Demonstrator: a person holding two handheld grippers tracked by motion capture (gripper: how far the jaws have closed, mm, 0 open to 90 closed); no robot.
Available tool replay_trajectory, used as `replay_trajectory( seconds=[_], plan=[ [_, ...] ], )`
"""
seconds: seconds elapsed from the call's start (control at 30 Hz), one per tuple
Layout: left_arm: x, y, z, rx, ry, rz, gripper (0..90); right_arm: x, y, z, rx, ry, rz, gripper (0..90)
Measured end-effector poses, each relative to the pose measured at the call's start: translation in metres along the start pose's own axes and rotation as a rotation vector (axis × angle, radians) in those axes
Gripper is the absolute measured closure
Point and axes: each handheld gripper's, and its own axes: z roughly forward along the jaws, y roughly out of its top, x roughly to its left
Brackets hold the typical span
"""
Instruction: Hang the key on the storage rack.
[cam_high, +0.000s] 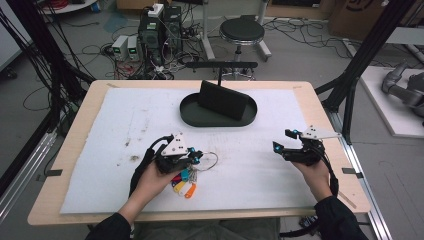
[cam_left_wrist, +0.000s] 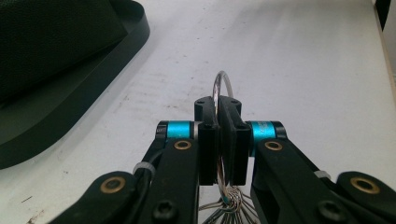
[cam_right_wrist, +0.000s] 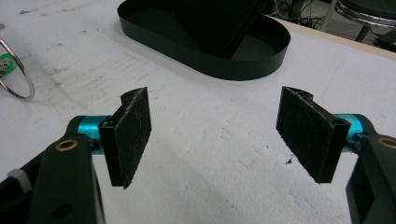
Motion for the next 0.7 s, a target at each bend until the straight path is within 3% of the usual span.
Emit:
replay_trajectory(
  seconds=[0.7],
  plan=[
    [0.0029,-0.0013,-0.0012,0.039,-0.007,-0.009,86.3,-0.0002,0.0,0.0,0.006,0.002,-0.003,26.9]
  ],
)
